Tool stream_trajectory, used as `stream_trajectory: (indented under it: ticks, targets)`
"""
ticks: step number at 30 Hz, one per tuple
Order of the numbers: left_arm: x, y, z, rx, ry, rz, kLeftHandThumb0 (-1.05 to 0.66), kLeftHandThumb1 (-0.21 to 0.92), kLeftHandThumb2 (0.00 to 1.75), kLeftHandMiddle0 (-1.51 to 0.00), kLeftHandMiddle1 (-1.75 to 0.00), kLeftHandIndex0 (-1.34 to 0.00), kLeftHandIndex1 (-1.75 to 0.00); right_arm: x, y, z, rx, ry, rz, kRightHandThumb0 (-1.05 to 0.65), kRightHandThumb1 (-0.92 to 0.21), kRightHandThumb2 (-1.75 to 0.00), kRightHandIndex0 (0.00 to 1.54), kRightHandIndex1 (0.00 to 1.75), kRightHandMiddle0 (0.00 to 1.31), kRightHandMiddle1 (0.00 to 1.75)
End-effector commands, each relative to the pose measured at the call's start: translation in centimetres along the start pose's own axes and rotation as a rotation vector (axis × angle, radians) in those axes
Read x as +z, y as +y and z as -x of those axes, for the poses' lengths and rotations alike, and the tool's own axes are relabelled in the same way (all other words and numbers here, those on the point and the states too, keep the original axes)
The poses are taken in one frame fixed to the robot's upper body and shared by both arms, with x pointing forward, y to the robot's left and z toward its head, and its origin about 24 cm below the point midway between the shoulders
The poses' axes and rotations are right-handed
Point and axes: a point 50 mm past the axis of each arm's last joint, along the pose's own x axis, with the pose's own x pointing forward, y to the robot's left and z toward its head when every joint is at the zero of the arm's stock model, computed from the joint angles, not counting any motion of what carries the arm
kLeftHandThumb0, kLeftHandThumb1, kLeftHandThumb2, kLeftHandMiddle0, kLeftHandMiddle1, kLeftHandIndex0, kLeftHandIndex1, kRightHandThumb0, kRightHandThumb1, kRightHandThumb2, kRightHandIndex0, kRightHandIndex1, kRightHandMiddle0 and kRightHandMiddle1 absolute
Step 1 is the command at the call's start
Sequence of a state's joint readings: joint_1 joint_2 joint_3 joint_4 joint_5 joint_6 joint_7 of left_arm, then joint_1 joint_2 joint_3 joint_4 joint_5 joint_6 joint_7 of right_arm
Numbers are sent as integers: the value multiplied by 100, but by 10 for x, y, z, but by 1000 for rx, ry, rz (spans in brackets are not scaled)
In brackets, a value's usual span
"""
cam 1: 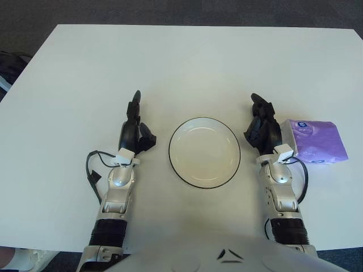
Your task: Put the tissue paper into the plate.
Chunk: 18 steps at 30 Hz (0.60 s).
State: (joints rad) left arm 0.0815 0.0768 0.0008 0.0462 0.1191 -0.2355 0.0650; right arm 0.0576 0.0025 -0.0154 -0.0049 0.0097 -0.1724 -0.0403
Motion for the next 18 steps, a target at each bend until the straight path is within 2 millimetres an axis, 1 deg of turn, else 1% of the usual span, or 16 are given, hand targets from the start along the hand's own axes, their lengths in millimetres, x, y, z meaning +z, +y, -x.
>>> stream_trajectory:
  ticks: [1,9,18]
  targets:
    - [-20,0,11,-9,109,-11,-99,92,131,-4,-1,0,-16,-43,-5,23,-15,250,7,-66,-92,-101,34,2,0,57]
    - [-19,0,11,-10,108,-22,-99,92,132,-5,-1,0,-23,-43,-5,23,-14,250,5,-67,-92,-101,33,1,0,56]
    - [-20,-1,12,-4,119,-18,-99,92,131,-6,-1,0,-22,-43,-6,23,-12,250,3,-67,-92,-101,34,2,0,54]
